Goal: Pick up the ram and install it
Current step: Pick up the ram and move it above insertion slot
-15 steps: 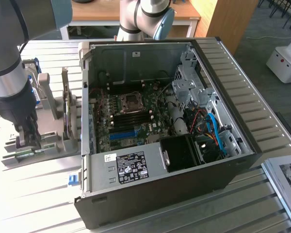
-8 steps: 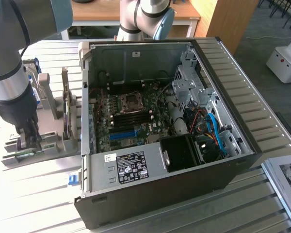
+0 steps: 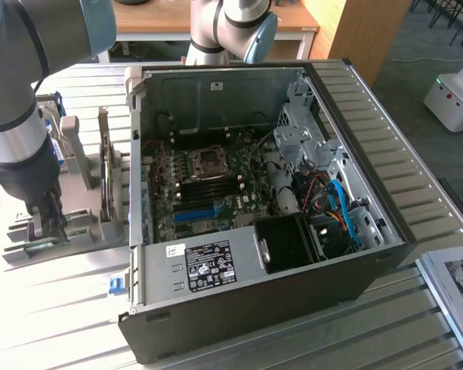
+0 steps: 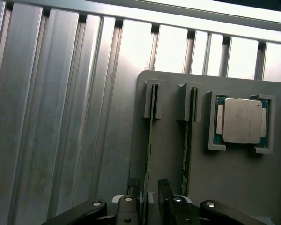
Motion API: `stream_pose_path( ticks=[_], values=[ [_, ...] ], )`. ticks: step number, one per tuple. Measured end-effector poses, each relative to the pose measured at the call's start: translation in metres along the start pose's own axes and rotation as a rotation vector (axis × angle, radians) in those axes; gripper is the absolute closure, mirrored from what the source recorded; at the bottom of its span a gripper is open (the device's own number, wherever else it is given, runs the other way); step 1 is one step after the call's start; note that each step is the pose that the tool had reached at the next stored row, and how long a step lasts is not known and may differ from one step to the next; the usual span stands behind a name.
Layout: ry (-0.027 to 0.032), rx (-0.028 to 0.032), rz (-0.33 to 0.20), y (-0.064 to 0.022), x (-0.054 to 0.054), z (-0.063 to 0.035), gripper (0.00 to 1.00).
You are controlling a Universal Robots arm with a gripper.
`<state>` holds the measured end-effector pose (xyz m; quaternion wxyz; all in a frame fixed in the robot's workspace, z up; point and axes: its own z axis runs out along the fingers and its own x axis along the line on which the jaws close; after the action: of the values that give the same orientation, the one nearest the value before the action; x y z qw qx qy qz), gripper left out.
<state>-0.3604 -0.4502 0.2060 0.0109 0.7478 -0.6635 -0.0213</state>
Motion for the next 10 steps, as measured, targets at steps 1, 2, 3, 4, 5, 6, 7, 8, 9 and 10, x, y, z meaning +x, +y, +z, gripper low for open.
stream_pose_path(
  ticks=[1, 2, 3, 4, 5, 6, 7, 8, 9, 10],
  values=[
    [0.0, 0.0001, 0.0, 0.0, 0.0, 0.0001, 0.7],
    [-0.0001, 0.0003, 0.0, 0.0001, 0.0001, 0.0002, 0.7],
    [-0.0003, 0.0005, 0.0, 0.0004, 0.0004, 0.0004, 0.7],
    [-0.0002, 0.0004, 0.0, 0.0008, 0.001, 0.0004, 0.7],
    [0.0, 0.0001, 0.0, 0.0011, 0.0013, 0.0003, 0.7],
    [0.0, 0.0002, 0.0, 0.001, 0.0013, 0.0003, 0.7],
    [-0.0001, 0.0002, 0.0, 0.001, 0.0014, 0.0003, 0.7],
    [-0.0001, 0.0002, 0.0, 0.0009, 0.0014, 0.0003, 0.7],
    [-0.0001, 0.0002, 0.0, 0.0009, 0.0014, 0.0003, 0.7],
    [-0.0001, 0.0002, 0.0, 0.001, 0.0014, 0.0003, 0.7]
  ],
)
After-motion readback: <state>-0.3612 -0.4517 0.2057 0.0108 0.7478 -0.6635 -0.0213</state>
